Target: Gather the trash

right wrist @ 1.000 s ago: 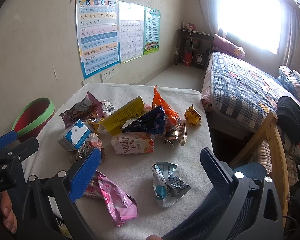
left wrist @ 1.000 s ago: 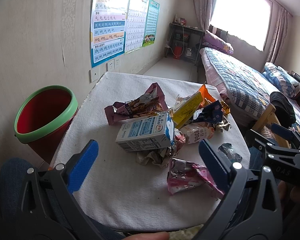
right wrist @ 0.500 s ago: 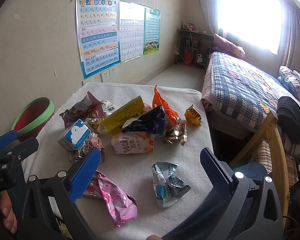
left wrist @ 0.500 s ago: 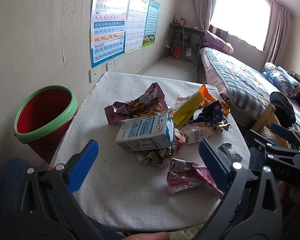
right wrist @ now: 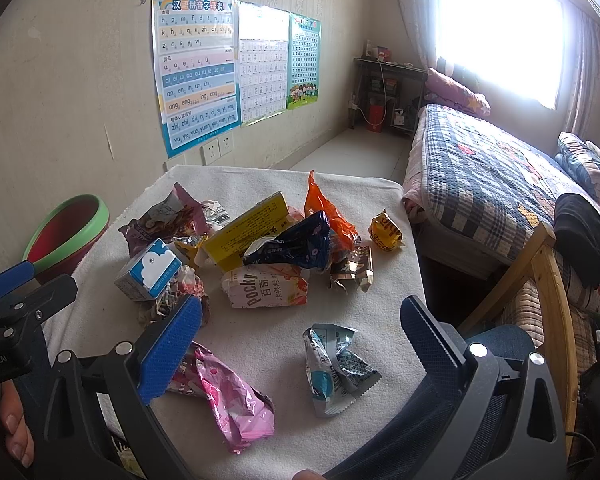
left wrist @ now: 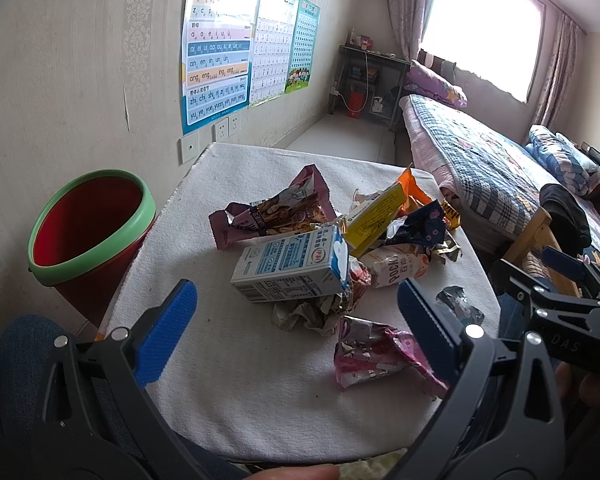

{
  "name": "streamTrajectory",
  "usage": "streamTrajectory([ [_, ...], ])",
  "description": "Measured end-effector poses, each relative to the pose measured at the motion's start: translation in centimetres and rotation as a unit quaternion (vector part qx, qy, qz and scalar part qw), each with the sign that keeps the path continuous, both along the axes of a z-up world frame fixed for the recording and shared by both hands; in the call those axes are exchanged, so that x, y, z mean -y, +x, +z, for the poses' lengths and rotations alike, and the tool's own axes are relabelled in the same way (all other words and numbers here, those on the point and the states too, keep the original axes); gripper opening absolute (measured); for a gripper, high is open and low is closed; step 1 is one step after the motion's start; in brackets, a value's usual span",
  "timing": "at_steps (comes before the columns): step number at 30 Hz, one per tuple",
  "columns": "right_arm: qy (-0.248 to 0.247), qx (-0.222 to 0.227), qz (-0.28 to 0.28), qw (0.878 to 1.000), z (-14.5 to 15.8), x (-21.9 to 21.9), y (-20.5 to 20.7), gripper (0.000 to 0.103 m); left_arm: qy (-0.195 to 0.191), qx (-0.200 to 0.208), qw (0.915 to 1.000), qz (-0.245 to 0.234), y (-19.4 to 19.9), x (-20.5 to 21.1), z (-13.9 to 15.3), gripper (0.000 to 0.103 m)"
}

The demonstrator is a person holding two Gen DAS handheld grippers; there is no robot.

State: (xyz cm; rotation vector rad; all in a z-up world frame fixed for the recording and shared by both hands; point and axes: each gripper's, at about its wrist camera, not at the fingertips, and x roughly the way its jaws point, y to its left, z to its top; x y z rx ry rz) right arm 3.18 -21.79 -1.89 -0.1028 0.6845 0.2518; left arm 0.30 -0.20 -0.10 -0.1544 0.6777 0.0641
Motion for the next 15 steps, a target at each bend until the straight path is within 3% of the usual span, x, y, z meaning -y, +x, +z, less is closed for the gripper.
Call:
streamTrajectory([
  [15, 0.0, -0.002, 0.0, 1.0, -0.28, 0.17, 0.12, 0.096, -0.001, -0.001, 1.0, 0.0, -0.01, -0.03, -0.17, 0.098],
])
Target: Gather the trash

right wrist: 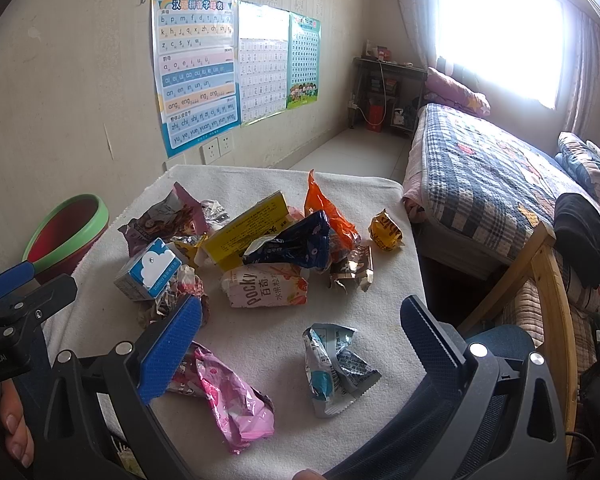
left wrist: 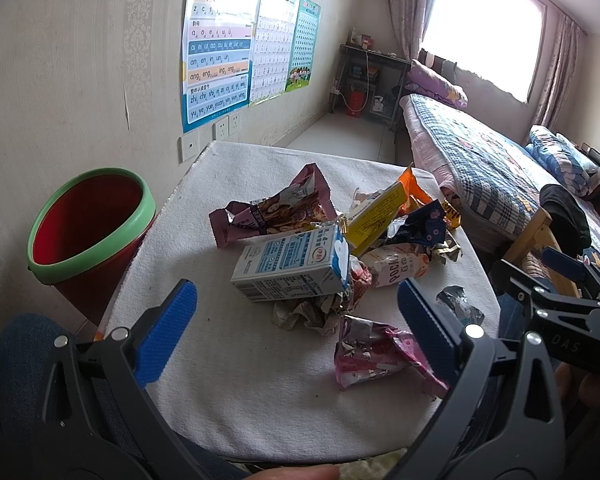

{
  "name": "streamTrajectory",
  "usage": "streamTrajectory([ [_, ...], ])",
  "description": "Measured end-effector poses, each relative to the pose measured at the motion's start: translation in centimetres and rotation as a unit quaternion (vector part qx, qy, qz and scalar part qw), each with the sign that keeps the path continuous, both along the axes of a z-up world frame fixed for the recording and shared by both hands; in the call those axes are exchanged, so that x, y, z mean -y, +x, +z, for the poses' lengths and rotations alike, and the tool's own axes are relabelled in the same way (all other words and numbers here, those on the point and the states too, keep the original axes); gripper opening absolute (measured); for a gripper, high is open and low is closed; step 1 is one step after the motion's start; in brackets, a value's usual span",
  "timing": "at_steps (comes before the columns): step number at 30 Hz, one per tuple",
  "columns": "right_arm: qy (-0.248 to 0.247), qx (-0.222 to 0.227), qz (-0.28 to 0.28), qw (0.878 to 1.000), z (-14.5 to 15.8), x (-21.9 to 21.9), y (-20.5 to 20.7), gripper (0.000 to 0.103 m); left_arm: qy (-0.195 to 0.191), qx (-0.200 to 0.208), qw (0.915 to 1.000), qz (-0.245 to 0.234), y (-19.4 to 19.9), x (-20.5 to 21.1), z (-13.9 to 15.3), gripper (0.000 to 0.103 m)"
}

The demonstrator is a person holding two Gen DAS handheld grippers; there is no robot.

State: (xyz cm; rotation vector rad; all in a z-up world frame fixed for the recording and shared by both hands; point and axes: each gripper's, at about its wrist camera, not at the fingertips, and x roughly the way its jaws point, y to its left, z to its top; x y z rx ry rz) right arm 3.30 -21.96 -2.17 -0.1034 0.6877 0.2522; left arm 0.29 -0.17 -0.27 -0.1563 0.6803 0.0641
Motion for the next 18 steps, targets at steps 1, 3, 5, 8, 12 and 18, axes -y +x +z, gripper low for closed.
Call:
streamTrajectory([
  [1, 0.0, 0.0, 0.0, 1.0, 0.04, -0.06, -0.03, 0.096, 0.0, 0.0, 1.0, 0.0, -0.03, 0.0, 0.01, 0.098],
  [3, 0.0, 0.001, 0.0, 1.0, 0.06, -0.09, -0.04, 0.096, -0.001, 0.0, 1.0, -0.001, -0.01, 0.01, -0.02, 0.098],
  [5, 0.0, 0.0, 0.0, 1.0, 0.02, -0.08, -0.03, 0.096, -0.004, -0.001, 1.0, -0.001, -0.05, 0.02, -0.18, 0.098],
  [8, 0.0, 0.0, 0.0, 1.0, 0.03, -0.06, -0.03, 0.096, -0.01, -0.001, 1.0, -0.002, -0.15, 0.0, -0.31, 0.098],
  [12, 0.001, 0.001, 0.0, 1.0, 0.03, -0.04, -0.03, 0.096, -0.015, -0.006, 0.9999, -0.002, -0.09, 0.0, -0.41, 0.098],
  [18, 0.004, -0.008, 0.01, 1.0, -0.16, -0.23, 0.38, 0.096, -0.026, -0.023, 0.9994, -0.005, 0.5, -0.18, -0.53, 0.098],
])
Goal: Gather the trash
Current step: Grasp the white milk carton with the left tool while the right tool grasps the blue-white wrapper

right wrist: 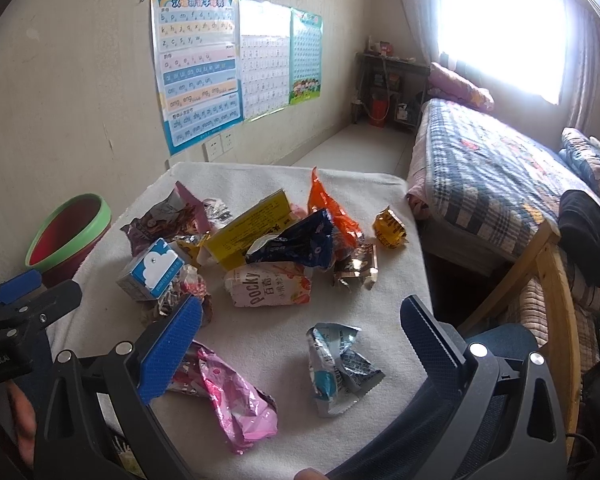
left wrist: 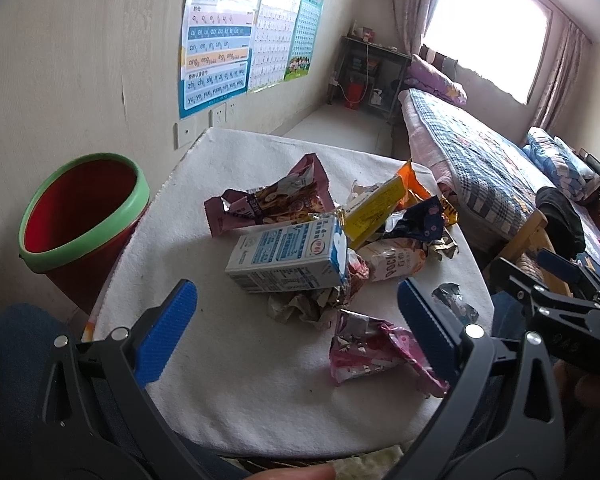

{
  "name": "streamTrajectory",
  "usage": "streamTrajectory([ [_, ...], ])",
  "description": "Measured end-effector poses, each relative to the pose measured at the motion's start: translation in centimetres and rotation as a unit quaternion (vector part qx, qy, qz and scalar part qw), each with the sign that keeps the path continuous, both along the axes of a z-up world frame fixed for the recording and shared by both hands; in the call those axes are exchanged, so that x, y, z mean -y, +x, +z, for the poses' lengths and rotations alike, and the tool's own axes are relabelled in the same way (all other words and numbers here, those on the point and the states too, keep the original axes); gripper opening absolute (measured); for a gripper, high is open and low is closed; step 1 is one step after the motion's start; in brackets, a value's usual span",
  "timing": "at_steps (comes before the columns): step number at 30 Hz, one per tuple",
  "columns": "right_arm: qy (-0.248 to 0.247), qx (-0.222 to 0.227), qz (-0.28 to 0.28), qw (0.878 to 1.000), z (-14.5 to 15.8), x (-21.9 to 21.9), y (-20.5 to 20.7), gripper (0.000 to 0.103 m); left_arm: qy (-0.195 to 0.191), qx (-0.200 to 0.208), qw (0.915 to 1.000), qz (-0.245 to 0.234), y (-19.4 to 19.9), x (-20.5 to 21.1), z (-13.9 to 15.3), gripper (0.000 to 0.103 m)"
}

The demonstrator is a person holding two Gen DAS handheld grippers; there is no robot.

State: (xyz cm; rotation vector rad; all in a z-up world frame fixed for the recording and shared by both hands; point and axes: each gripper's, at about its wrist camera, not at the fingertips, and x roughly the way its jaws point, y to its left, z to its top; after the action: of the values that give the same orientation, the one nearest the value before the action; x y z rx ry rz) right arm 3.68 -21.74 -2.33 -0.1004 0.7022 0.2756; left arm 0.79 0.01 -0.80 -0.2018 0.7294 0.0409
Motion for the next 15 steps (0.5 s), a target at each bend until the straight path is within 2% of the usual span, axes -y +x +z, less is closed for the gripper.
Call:
streamTrajectory([
  [6, 0.007, -0.04, 0.024, 0.999, -0.6, -0.5, 1.2, 0.096, -0.01, -0.042, 0.999, -0.007, 1.5, -0.1, -0.8, 0.098],
  [9, 0.006, -0.068, 0.016, 0.998, -0.8, 0.0, 2.4, 0.096, -0.017, -0.064, 0.9978, -0.007, 2.3, -0.4, -1.4, 0.098],
  [15, -0.022, -0.135, 0.0, 0.991, -3.3, 1.0, 5.0, 0.096, -0.029, -0.086, 0.9958, -0.01, 4.2, -0.3, -2.3, 0.098],
])
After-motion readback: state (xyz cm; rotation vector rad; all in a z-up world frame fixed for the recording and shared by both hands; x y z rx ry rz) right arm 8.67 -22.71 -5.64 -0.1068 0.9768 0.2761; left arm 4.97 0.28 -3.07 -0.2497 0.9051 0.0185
